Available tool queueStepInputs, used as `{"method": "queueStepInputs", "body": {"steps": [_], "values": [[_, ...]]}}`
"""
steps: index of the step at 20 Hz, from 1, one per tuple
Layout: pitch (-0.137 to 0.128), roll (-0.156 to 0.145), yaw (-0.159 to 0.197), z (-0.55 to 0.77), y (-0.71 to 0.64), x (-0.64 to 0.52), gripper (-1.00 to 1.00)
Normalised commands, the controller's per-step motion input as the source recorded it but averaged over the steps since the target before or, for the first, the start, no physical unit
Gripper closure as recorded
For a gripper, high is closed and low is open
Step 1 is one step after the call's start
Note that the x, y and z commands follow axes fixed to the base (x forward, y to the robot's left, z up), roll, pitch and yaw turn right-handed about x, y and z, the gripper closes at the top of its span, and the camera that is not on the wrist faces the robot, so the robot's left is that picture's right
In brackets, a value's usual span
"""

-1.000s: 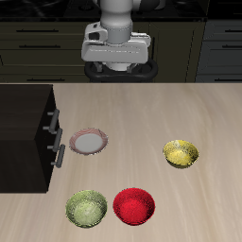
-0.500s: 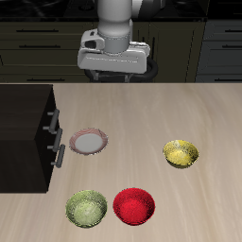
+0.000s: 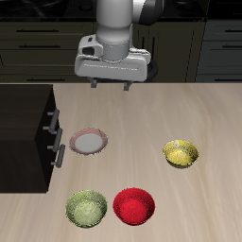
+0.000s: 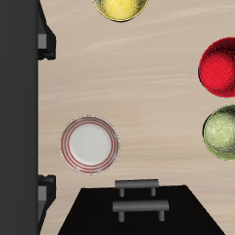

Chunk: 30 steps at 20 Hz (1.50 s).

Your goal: Place the green bowl on the plate

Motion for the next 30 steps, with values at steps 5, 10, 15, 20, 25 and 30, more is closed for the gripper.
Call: {"method": "queueStepInputs", "body": {"steps": [5, 10, 15, 20, 25, 30], "values": [[0.030, -0.007, 0.000, -0.06, -0.05, 0.36, -1.00], [0.015, -0.014, -0.001, -0.03, 0.00, 0.27, -1.00], [-0.003, -0.012, -0.003, 0.02, 0.02, 0.20, -1.00], [-0.017, 0.017, 0.007, 0.03, 0.08, 0.28, -1.00], [-0.009, -0.015, -0.030, 0.10, -0.06, 0.33, -1.00], [-0.006, -0.028, -0.019, 0.10, -0.14, 0.29, -1.00]]}}
